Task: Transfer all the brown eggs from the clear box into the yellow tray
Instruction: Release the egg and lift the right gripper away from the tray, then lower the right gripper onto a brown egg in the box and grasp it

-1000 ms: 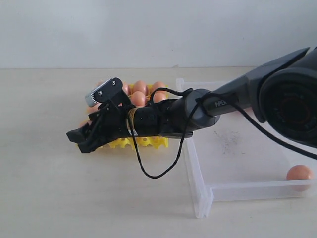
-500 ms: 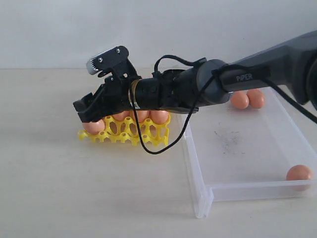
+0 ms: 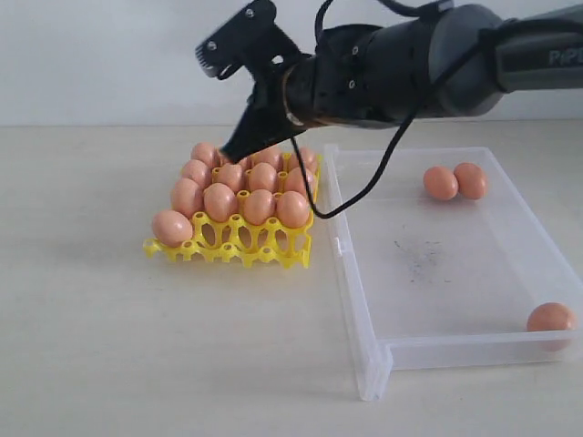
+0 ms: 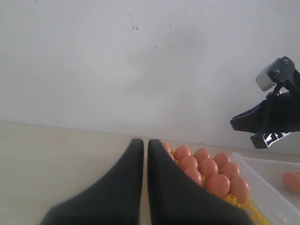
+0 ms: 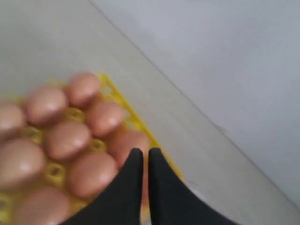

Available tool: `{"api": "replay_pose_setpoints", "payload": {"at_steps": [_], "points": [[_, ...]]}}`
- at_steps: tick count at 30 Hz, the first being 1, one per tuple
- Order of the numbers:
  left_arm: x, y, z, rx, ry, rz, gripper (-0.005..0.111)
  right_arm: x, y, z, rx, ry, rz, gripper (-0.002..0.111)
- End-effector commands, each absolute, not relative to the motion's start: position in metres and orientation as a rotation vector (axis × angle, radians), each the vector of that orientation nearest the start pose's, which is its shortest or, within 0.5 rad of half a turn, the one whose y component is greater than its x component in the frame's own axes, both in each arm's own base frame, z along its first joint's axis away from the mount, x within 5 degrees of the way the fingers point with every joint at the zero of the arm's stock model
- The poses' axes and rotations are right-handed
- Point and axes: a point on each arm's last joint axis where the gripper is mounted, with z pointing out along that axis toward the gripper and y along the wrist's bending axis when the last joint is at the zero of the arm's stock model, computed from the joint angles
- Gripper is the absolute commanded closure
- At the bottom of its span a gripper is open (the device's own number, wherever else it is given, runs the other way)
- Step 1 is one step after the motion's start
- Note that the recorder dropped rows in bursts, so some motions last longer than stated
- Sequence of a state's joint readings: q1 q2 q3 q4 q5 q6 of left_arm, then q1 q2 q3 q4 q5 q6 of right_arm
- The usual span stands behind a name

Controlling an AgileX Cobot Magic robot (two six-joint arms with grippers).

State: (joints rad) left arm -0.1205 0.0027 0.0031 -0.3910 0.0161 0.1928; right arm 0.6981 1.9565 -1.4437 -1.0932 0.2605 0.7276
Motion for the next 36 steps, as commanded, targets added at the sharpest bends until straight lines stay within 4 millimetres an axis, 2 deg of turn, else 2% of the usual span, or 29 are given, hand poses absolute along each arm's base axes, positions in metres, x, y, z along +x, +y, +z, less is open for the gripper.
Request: {"api": "replay_pose_setpoints", "payload": {"at_steps": [1, 3, 6, 9, 11, 14, 17, 18, 22, 28, 33, 36], "points": [[0.056, -0.007, 0.213, -0.066, 1.488, -0.276, 0.103, 0.372, 0.23, 0.251, -0.847, 1.994, -0.419, 0.109], [0.056, -0.007, 0.213, -0.066, 1.488, -0.276, 0.103, 0.377, 0.215, 0.248, -0.828, 2.056, -0.462, 0.109], [0.056, -0.007, 0.213, -0.066, 1.488, -0.276, 0.103, 0.386, 0.19, 0.24, -0.779, 2.193, -0.392, 0.109], [0.056, -0.007, 0.213, -0.066, 1.488, -0.276, 0.103, 0.4, 0.151, 0.237, -0.653, 2.341, -0.316, 0.109], [0.056, -0.007, 0.213, -0.066, 1.488, -0.276, 0.103, 0.407, 0.123, 0.238, -0.541, 2.46, -0.245, 0.109], [0.056, -0.007, 0.213, -0.066, 1.488, -0.276, 0.103, 0.408, 0.099, 0.244, -0.508, 2.607, -0.074, 0.109], [0.056, -0.007, 0.213, -0.066, 1.488, -0.276, 0.103, 0.406, 0.099, 0.248, -0.601, 2.632, 0.133, 0.109], [0.056, -0.007, 0.213, -0.066, 1.488, -0.276, 0.103, 0.407, 0.1, 0.248, -0.645, 2.611, 0.136, 0.109], [0.056, -0.007, 0.213, -0.066, 1.488, -0.276, 0.103, 0.416, 0.096, 0.246, -0.588, 2.564, 0.054, 0.109], [0.056, -0.007, 0.213, -0.066, 1.488, -0.276, 0.103, 0.431, 0.095, 0.221, -0.64, 2.726, -0.021, 0.109], [0.056, -0.007, 0.213, -0.066, 1.488, -0.276, 0.103, 0.449, 0.098, 0.204, -0.643, 2.742, -0.023, 0.108], [0.056, -0.007, 0.213, -0.066, 1.488, -0.276, 0.103, 0.456, 0.1, 0.194, -0.659, 2.74, -0.026, 0.1]]}}
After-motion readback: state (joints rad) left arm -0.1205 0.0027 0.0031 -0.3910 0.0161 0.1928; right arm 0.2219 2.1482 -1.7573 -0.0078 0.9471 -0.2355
